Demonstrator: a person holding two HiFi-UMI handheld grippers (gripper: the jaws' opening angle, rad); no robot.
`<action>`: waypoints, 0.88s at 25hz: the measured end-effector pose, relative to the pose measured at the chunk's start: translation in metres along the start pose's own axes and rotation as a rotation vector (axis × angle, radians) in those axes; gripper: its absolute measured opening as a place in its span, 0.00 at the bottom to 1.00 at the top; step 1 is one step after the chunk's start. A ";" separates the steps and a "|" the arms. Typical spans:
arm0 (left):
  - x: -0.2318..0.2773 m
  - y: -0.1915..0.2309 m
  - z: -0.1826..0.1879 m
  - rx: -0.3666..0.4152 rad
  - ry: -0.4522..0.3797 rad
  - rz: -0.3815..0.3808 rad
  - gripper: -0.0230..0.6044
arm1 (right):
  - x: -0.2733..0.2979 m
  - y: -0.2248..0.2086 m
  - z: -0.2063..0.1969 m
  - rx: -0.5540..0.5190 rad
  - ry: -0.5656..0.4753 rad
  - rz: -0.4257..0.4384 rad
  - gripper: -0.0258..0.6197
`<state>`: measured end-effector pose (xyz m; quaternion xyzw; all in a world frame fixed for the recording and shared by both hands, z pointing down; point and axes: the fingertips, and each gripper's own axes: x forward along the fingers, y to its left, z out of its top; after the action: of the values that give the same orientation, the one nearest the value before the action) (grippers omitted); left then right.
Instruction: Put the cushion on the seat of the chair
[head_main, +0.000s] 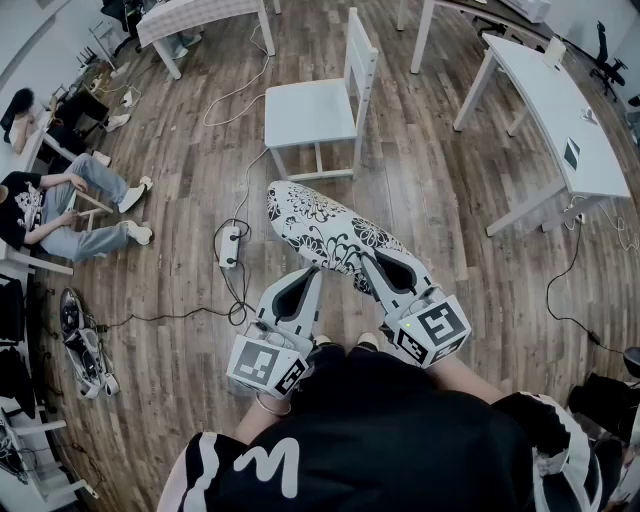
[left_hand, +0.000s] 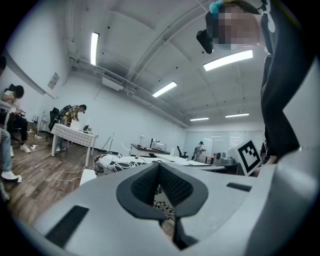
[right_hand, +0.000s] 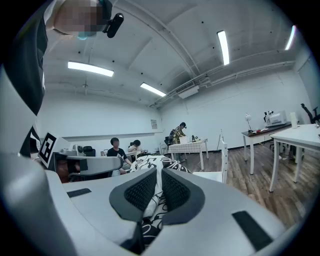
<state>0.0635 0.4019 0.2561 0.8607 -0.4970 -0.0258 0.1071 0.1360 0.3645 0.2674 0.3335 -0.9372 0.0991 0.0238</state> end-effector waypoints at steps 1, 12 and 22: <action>0.000 0.000 0.000 0.000 -0.001 0.001 0.04 | 0.000 0.000 0.000 0.000 0.000 -0.001 0.10; -0.002 0.002 0.000 -0.004 0.000 -0.003 0.04 | 0.000 -0.001 -0.003 0.023 0.005 -0.011 0.10; -0.025 0.018 0.000 -0.004 -0.003 -0.011 0.04 | 0.013 0.021 -0.005 0.074 -0.034 -0.017 0.10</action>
<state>0.0354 0.4147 0.2587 0.8631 -0.4925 -0.0286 0.1080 0.1124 0.3730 0.2707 0.3439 -0.9303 0.1277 -0.0033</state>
